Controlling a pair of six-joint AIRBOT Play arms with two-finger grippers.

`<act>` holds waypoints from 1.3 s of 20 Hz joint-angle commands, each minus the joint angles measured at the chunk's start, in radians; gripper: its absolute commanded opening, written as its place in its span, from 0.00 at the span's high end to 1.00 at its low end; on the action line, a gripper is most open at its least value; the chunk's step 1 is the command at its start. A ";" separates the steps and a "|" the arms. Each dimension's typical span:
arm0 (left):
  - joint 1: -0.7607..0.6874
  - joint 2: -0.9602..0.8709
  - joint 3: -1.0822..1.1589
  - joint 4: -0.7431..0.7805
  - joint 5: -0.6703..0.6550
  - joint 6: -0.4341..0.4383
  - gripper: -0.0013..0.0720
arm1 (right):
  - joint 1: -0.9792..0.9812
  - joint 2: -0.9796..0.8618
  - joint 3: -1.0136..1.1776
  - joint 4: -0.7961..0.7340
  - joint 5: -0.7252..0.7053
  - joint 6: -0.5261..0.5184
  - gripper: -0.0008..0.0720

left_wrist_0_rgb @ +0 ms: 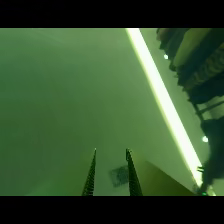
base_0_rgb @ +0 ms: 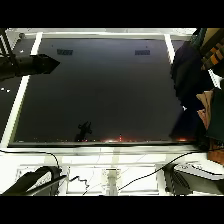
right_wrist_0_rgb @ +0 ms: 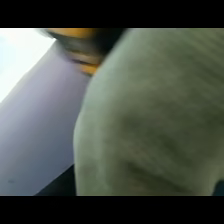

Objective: Fold the clothes and pants, and hang the long-sleeved shirts on hangers.

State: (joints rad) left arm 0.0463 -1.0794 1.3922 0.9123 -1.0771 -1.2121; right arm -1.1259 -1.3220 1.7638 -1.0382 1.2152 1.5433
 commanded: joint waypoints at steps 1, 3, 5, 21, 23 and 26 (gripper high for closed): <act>0.000 0.001 0.000 0.000 -0.007 0.000 0.66 | -0.111 0.004 -0.132 -0.174 0.188 0.182 0.97; 0.000 0.001 0.000 0.000 -0.007 0.000 0.66 | -0.129 0.004 -0.187 -0.216 0.296 0.324 0.97; 0.000 0.001 0.000 0.000 -0.007 0.000 0.66 | -0.126 0.005 -0.191 -0.222 0.339 0.323 0.97; 0.001 0.000 0.000 0.001 -0.007 0.001 0.66 | -0.124 0.153 -0.130 -0.042 0.623 0.356 0.02; 0.001 0.000 0.000 0.005 -0.007 0.000 0.65 | -0.124 0.182 -0.071 -0.042 0.621 0.367 0.03; 0.001 0.000 0.000 0.003 -0.007 0.000 0.65 | -0.124 0.213 0.022 -0.023 0.610 0.406 0.04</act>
State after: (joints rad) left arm 0.0463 -1.0794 1.3922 0.9150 -1.0843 -1.2121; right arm -1.2503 -1.1431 1.7115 -1.0798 1.8320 1.9083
